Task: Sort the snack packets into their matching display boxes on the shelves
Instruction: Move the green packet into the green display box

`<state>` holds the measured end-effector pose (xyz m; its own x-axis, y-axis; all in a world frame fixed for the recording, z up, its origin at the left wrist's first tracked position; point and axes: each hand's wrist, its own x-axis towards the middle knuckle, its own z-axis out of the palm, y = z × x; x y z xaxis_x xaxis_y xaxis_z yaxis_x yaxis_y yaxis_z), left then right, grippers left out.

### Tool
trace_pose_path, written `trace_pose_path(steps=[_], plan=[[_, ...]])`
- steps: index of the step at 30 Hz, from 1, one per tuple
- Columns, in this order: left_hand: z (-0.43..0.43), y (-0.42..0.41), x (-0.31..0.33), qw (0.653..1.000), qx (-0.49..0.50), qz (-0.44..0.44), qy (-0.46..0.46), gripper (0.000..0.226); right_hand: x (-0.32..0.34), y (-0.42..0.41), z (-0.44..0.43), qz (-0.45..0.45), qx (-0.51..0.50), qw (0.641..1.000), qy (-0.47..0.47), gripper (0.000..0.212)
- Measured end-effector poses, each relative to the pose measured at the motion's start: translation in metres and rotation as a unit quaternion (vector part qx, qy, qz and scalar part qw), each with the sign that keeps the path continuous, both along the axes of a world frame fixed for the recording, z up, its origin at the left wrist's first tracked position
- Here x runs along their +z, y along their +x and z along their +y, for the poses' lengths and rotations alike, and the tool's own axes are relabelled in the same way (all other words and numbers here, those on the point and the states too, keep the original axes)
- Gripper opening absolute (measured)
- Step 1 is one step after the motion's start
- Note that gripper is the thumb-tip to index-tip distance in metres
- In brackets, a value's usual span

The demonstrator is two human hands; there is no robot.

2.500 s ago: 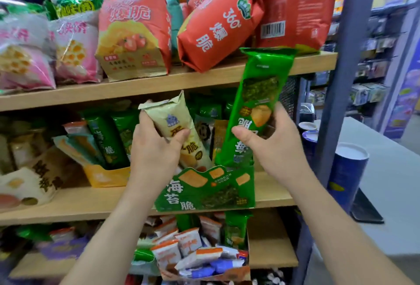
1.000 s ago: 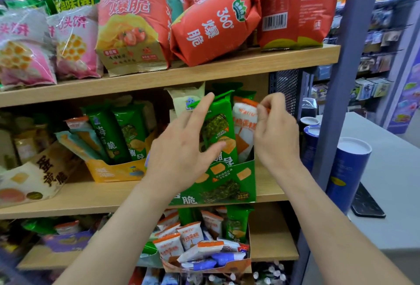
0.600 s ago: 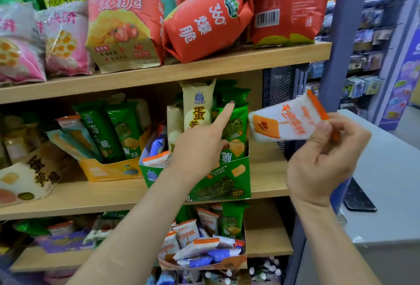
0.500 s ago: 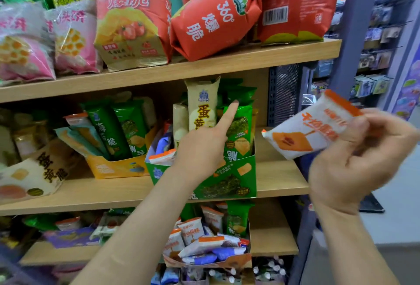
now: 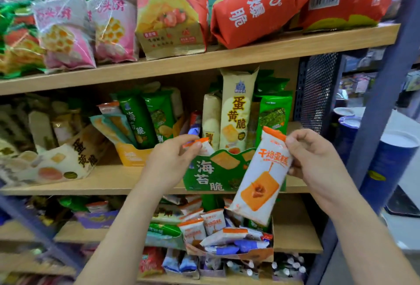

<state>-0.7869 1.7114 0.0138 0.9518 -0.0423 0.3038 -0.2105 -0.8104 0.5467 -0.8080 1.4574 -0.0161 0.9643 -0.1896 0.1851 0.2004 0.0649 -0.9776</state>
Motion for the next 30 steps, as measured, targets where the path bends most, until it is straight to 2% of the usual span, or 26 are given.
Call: trace_pose_path(steps=[2, 4, 6, 9, 13, 21, 25, 28, 30], plan=[[0.001, 0.005, 0.002, 0.998, -0.054, 0.021, -0.033, 0.011, 0.001, -0.002, 0.005, 0.011, 0.0, 0.999, -0.03, 0.018], [0.001, 0.009, 0.004, 0.997, -0.067, 0.01, -0.036, 0.009, 0.002, -0.002, 0.008, 0.01, -0.011, 0.998, -0.054, 0.017], [-0.002, 0.012, 0.004, 0.995, -0.057, -0.042, -0.07, 0.016, 0.001, -0.002, 0.009, 0.0, -0.031, 0.997, -0.076, 0.017], [-0.004, 0.008, 0.004, 0.971, -0.017, -0.151, -0.182, 0.029, -0.004, 0.001, 0.012, -0.023, -0.059, 0.994, -0.093, 0.017], [0.005, -0.019, 0.004, 0.931, -0.024, -0.295, -0.215, 0.017, -0.009, 0.007, 0.013, -0.049, -0.082, 0.99, -0.101, 0.018], [0.049, -0.063, 0.009, 0.877, -0.052, -0.365, -0.309, 0.029, -0.015, 0.014, 0.009, -0.077, -0.076, 0.991, -0.085, 0.019], [0.056, -0.082, 0.001, 0.868, -0.108, -0.316, -0.367, 0.042, -0.015, 0.006, 0.002, -0.079, -0.01, 0.997, 0.006, 0.017], [0.049, -0.085, -0.016, 0.869, -0.169, -0.195, -0.422, 0.044, -0.012, -0.012, 0.003, -0.074, 0.101, 0.99, 0.069, 0.017], [0.037, -0.084, -0.032, 0.881, -0.19, -0.099, -0.422, 0.041, -0.017, -0.024, 0.013, -0.039, 0.18, 0.979, 0.093, 0.013]])
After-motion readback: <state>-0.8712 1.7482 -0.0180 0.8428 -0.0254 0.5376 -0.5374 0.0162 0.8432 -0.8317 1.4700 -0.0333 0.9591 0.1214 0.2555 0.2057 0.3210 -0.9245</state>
